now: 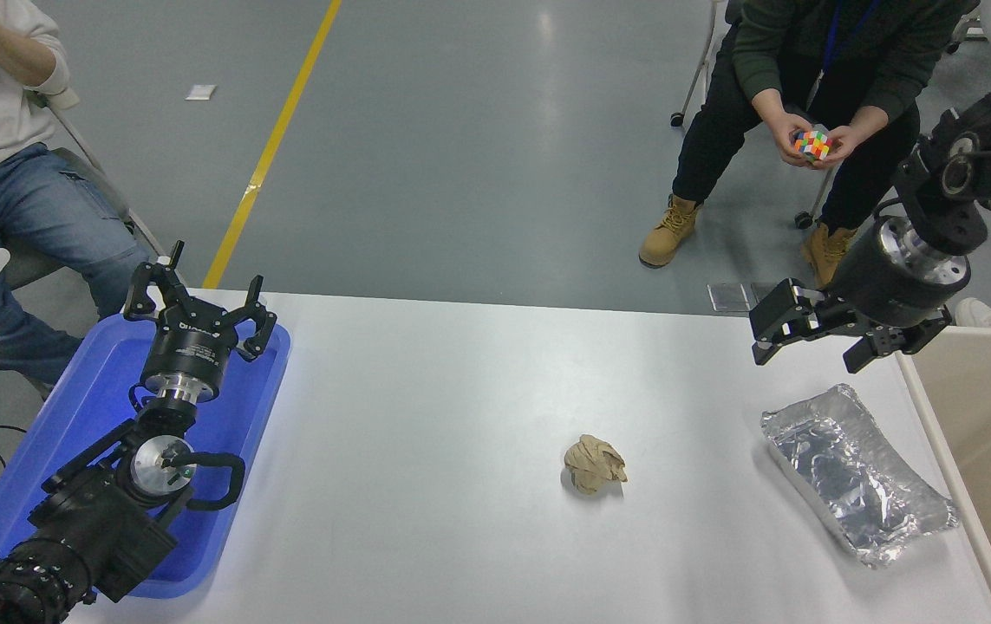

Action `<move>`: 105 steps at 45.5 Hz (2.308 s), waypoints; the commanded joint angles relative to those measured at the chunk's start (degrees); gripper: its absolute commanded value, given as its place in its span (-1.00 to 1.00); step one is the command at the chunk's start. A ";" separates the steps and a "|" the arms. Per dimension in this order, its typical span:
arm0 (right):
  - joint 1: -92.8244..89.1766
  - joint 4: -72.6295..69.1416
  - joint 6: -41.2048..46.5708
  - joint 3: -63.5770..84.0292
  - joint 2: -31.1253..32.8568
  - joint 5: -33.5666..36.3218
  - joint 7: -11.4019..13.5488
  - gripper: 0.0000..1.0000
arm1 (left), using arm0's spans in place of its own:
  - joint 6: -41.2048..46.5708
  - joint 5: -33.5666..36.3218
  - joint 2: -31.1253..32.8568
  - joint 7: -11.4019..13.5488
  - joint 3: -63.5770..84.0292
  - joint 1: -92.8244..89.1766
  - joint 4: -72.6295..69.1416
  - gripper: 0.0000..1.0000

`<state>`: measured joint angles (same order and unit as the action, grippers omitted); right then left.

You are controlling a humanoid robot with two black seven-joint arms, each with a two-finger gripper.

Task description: Pick up foil plate and place in dustbin

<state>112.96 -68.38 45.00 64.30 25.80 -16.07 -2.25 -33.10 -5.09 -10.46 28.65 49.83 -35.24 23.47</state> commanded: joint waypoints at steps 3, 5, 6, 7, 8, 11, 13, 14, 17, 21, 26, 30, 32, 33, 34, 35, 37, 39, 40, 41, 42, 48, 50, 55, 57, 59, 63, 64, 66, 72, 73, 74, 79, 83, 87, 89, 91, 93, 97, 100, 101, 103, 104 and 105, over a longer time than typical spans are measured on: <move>-0.99 0.97 0.00 -0.05 2.41 0.61 -0.04 1.00 | 0.06 -0.01 0.00 0.00 0.00 0.00 0.00 1.00; -0.37 0.97 0.00 0.39 2.41 0.61 -0.04 1.00 | -0.03 -0.01 0.00 0.00 0.00 0.00 0.00 1.00; -0.11 0.97 0.00 0.57 2.41 0.61 -0.04 1.00 | -0.03 -0.01 0.00 0.00 0.00 0.00 0.00 1.00; -0.02 0.97 0.00 0.74 2.41 0.61 -0.04 1.00 | -0.03 -0.01 0.00 0.00 0.00 0.00 0.00 1.00; 0.15 0.97 0.00 0.83 2.41 0.52 -0.04 1.00 | -0.03 -0.01 0.00 0.00 0.00 0.00 0.00 1.00; 0.59 0.97 0.00 1.01 2.50 -0.18 -0.04 1.00 | -0.03 -0.01 0.00 0.00 0.00 0.00 0.00 1.00; 0.68 0.97 0.00 1.18 2.59 -0.45 -0.04 1.00 | -0.03 -0.01 0.00 0.00 0.00 0.00 0.00 1.00; 0.77 0.97 0.00 1.53 2.76 -0.45 -0.04 1.00 | -0.03 -0.01 0.00 0.00 0.00 0.00 0.00 1.00; 0.86 0.97 0.00 3.20 3.55 -0.45 -0.04 1.00 | -0.03 -0.01 0.00 0.00 0.00 0.00 0.00 1.00; 0.95 1.06 0.00 5.31 3.99 -0.45 -0.04 1.00 | -0.03 -0.01 0.00 0.00 0.00 0.00 0.00 1.00; 0.95 0.97 0.00 7.42 5.31 -0.45 -0.04 1.00 | -0.03 -0.01 0.00 0.00 0.00 0.00 0.00 1.00; -0.02 1.06 0.00 7.07 6.80 -0.01 -0.04 1.00 | -0.03 -0.01 0.00 0.00 0.00 0.00 0.00 1.00; -0.46 1.06 0.00 6.72 7.68 0.60 -0.04 1.00 | -0.03 -0.01 0.00 0.00 0.00 0.00 0.00 1.00; -0.46 0.97 0.00 6.63 8.21 0.69 -0.04 1.00 | -0.03 -0.01 0.00 0.00 0.00 0.00 0.00 1.00; -0.72 0.97 0.00 6.55 9.00 0.78 -0.04 1.00 | -0.03 -0.01 0.00 0.00 0.00 0.00 0.00 1.00; -1.07 0.97 0.00 6.37 9.87 0.87 -0.04 1.00 | -0.03 0.08 0.00 0.00 0.00 0.00 0.00 1.00; -1.95 0.97 0.00 6.19 11.46 1.22 -0.04 1.00 | -0.03 -0.01 0.00 0.00 0.00 0.00 0.00 1.00; -2.74 0.97 0.00 6.19 12.78 2.18 -0.04 1.00 | -0.03 -0.01 0.00 0.00 0.00 0.00 0.00 1.00; -3.09 0.97 -0.44 6.28 13.48 2.62 -0.04 1.00 | -0.03 -0.01 0.00 0.00 0.00 0.00 0.00 1.00; -3.36 0.97 -0.96 6.46 14.10 2.98 -0.04 1.00 | -0.03 -0.01 0.00 0.00 0.00 0.00 0.00 1.00; -3.53 0.97 -1.40 6.54 14.80 3.33 -0.04 1.00 | -0.03 -0.01 0.00 0.00 0.00 0.00 0.00 1.00; -5.38 0.97 -5.09 6.63 18.49 3.77 -0.04 1.00 | -0.03 0.08 0.00 0.00 0.00 0.00 0.00 1.00; -5.91 0.97 -7.29 7.33 19.20 3.94 0.05 1.00 | -0.03 -0.01 0.00 0.00 0.00 0.00 0.00 1.00; -8.36 0.97 -12.65 8.83 21.22 5.17 0.05 1.00 | -0.03 0.08 0.00 0.00 0.00 0.00 0.00 1.00; -9.68 0.97 -14.67 9.70 22.18 6.14 0.05 1.00 | -0.03 -0.01 0.00 0.00 0.00 0.00 0.00 1.00; -10.56 0.97 -15.90 10.58 22.80 7.10 0.05 1.00 | -0.03 -0.01 0.00 0.00 0.00 0.00 0.00 1.00; -12.50 0.97 -17.05 12.95 23.15 9.74 0.14 1.00 | -0.03 0.08 0.00 0.00 0.00 0.00 0.00 1.00; -13.02 0.97 -17.31 13.57 23.15 10.62 0.14 1.00 | -0.03 -0.01 0.00 0.00 0.00 0.00 0.00 1.00; -14.25 0.97 -17.93 14.54 23.15 12.64 0.14 1.00 | -0.03 0.08 0.00 0.00 0.00 0.00 0.00 1.00; -17.68 0.88 -19.95 15.69 22.89 18.70 0.14 1.00 | -0.03 -0.01 0.00 0.00 0.00 0.00 0.09 1.00; -18.21 0.88 -20.56 15.69 22.89 19.58 0.14 1.00 | -0.03 0.08 0.00 0.00 0.00 0.00 0.09 1.00; -18.73 0.88 -21.18 15.69 22.89 20.46 0.14 1.00 | -0.03 -0.01 0.00 0.00 0.00 0.00 0.09 1.00; -21.55 0.79 -24.78 14.72 22.80 23.98 0.14 1.00 | -0.03 0.08 0.00 0.00 0.00 0.00 0.00 1.00; -23.13 0.62 -26.72 13.93 22.71 26.09 0.14 1.00 | -0.03 0.08 0.00 0.00 0.00 0.00 0.00 1.00; -24.45 0.62 -28.56 11.65 22.71 28.46 0.14 1.00 | -0.03 0.08 0.00 0.00 0.00 0.00 0.09 1.00; -25.41 0.53 -29.61 10.07 22.71 29.43 0.14 1.00 | -0.03 0.08 0.00 0.00 0.00 0.00 0.09 1.00; -26.73 0.53 -30.67 8.22 22.71 29.78 0.14 1.00 | -0.03 0.08 0.00 0.00 0.00 0.00 0.00 1.00; -27.87 0.44 -31.55 6.73 22.71 29.96 0.14 1.00 | -0.03 0.08 0.00 0.00 0.00 0.00 0.00 1.00; -30.42 0.35 -33.31 3.83 22.71 30.05 0.05 1.00 | -0.03 -0.01 0.00 0.00 0.00 0.00 0.00 1.00; -32.71 0.35 -34.54 1.54 22.63 30.05 0.05 1.00 | -0.03 0.08 0.00 0.00 0.00 0.00 0.09 1.00; -33.58 0.44 -35.06 0.93 22.63 30.05 0.05 1.00 | -0.03 -0.01 0.00 0.00 0.00 0.00 0.09 1.00; -35.17 0.44 -36.12 -0.48 22.54 29.96 0.05 1.00 | -0.03 0.08 0.00 0.00 0.00 0.00 0.09 1.00; -35.96 0.53 -36.56 -1.27 22.45 29.87 0.05 1.00 | -0.03 0.08 0.00 0.00 0.00 0.00 0.09 1.00; -37.53 0.70 -37.35 -2.76 22.10 29.70 0.05 1.00 | -0.03 0.08 0.00 0.00 0.00 0.00 0.09 1.00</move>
<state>83.00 -67.91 12.67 68.85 48.45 12.67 -2.15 -33.14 -5.02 -10.46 28.65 49.83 -35.24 23.52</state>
